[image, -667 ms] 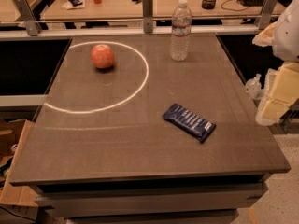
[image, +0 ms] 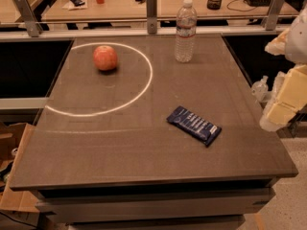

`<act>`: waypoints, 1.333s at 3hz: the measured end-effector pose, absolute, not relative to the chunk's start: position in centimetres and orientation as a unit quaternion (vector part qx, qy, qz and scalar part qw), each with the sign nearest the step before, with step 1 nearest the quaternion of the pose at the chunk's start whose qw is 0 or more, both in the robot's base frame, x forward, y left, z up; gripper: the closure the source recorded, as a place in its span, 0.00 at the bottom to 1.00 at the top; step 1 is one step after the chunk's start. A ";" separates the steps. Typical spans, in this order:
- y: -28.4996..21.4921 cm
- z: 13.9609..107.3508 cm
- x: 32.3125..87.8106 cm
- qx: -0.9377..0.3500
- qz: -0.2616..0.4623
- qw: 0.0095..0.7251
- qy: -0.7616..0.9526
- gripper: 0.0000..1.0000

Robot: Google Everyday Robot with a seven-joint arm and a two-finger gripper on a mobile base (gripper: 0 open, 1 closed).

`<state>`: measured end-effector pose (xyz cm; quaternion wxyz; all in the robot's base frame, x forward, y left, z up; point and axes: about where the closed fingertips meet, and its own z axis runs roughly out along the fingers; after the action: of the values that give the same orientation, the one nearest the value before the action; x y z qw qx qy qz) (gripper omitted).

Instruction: Move rxbar blueberry near water bottle

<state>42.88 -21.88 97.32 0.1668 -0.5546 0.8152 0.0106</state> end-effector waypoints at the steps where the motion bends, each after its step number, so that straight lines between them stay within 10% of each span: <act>1: -21.9 96.9 41.4 -0.477 0.072 0.187 0.856 0.00; 4: -19.9 92.8 39.8 -0.366 0.149 0.336 0.855 0.00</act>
Offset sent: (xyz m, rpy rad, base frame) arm -0.0397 0.0197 -0.0306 0.4936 -0.0432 -0.3770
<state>39.84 -19.86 92.80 0.3362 -0.3659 0.8549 0.1491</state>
